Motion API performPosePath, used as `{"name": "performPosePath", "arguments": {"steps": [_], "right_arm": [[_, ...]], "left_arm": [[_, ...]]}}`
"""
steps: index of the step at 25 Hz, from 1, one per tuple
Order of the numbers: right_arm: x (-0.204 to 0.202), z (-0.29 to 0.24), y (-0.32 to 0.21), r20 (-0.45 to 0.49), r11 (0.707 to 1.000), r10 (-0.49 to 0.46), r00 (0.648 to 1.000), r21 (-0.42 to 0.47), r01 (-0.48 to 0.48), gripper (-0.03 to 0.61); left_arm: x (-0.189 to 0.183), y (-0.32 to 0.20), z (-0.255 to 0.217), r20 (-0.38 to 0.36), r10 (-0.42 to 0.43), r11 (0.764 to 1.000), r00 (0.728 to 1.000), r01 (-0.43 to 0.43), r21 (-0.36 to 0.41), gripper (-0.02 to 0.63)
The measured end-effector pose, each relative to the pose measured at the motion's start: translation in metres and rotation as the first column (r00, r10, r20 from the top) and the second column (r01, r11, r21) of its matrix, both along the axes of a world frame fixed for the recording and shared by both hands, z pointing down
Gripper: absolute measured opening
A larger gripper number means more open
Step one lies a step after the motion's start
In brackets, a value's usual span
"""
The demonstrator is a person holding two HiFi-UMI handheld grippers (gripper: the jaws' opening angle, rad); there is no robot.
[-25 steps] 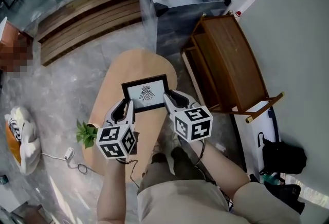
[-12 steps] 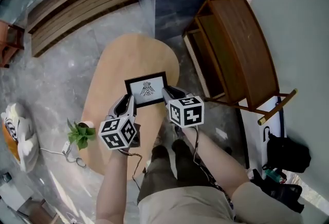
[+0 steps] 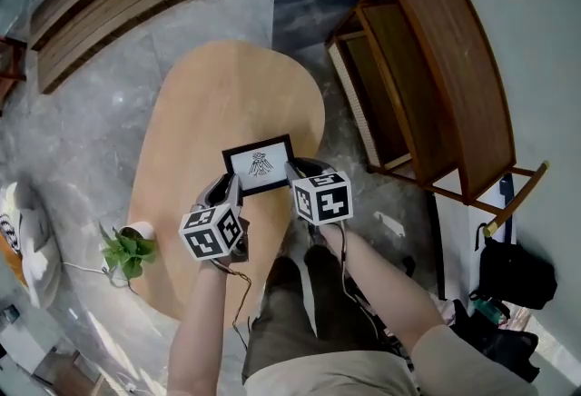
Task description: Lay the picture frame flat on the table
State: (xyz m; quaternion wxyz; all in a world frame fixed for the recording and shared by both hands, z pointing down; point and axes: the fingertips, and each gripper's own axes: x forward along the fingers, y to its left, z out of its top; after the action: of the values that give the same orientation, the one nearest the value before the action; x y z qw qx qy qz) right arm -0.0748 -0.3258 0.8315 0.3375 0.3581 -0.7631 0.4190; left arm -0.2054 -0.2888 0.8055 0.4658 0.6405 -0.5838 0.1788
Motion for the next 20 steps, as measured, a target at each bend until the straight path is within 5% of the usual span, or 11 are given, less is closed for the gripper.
{"name": "performPosePath", "arguments": {"steps": [8, 20], "right_arm": [[-0.005, 0.081, 0.023, -0.050, 0.996, -0.044, 0.998, -0.083, 0.040, 0.054], [-0.005, 0.131, 0.041, -0.094, 0.993, -0.085, 0.992, -0.093, 0.077, 0.054]], "left_arm": [[-0.005, 0.023, 0.087, -0.004, -0.012, 0.993, 1.000, 0.012, -0.114, 0.077], [0.001, 0.042, 0.142, 0.021, -0.005, 0.980, 1.000, 0.009, -0.199, 0.075]]}}
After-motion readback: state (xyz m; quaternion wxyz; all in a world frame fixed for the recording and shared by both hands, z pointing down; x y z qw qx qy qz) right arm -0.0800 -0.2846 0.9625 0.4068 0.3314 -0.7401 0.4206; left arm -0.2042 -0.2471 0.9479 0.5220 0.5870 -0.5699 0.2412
